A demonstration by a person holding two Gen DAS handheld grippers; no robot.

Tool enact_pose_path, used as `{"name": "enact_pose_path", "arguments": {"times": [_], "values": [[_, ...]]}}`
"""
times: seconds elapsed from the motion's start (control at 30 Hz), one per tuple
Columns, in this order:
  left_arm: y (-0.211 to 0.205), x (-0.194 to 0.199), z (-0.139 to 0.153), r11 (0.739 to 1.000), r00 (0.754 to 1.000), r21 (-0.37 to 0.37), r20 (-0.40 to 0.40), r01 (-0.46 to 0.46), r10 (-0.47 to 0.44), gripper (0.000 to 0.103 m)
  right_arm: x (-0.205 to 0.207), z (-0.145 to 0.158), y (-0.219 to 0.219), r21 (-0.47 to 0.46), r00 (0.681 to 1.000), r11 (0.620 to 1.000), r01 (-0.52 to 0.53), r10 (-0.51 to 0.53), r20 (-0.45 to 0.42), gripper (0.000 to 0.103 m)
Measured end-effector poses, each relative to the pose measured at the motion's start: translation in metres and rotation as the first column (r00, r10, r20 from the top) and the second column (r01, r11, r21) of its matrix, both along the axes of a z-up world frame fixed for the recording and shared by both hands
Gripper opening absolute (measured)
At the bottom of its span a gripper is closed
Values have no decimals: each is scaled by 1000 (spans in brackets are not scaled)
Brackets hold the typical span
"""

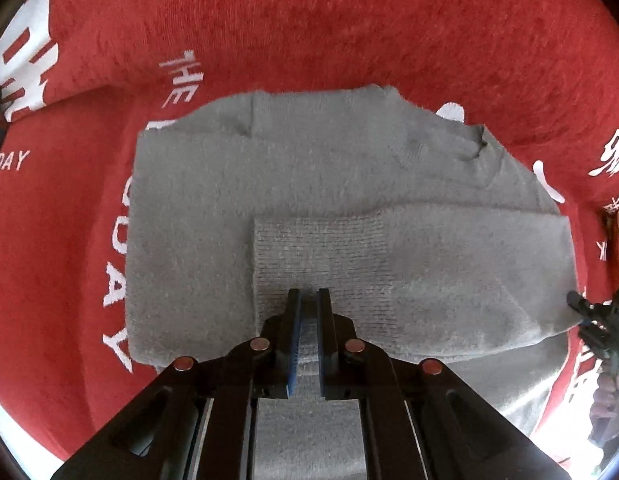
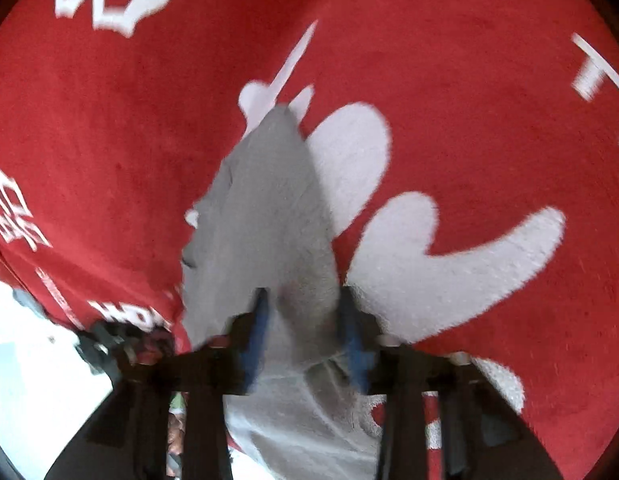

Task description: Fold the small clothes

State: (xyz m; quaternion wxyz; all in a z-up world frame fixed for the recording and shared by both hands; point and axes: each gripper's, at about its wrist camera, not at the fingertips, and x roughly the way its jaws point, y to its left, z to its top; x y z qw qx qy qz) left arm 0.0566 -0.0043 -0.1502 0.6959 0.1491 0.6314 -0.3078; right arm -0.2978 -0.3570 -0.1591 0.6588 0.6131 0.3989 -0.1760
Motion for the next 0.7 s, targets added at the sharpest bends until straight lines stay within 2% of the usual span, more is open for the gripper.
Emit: {"name": "enact_pose_path", "arguments": {"times": [0.07, 0.17, 0.27, 0.3, 0.4, 0.47, 0.6, 0.7], "values": [[0, -2, 1, 1000, 1000, 3, 5, 5, -5, 7, 8, 19, 1, -99, 997, 992, -75, 72, -36, 13], [-3, -7, 0, 1000, 999, 10, 26, 21, -21, 7, 17, 39, 4, -237, 978, 953, -188, 160, -134, 11], [-1, -8, 0, 1000, 999, 9, 30, 15, -15, 7, 21, 22, 7, -297, 918, 899, -322, 221, -328, 4], [-1, -8, 1, 1000, 1000, 12, 25, 10, -11, 7, 17, 20, 5, -306, 922, 900, -310, 205, -330, 0], [4, -6, 9, 1000, 999, 13, 43, -1, 1, 7, 2, 27, 2, -271, 947, 938, -218, 136, -291, 0], [11, -2, 15, 1000, 999, 5, 48, -14, 13, 7, -5, 33, 5, -257, 953, 947, -194, 119, -278, 0], [17, 2, 24, 1000, 999, -12, 44, -7, 7, 7, -4, 57, 16, -287, 959, 937, -201, 130, -250, 3], [9, -2, 14, 1000, 1000, 8, 28, 13, -14, 7, 15, 69, 29, -306, 958, 919, -249, 187, -217, 3]]}}
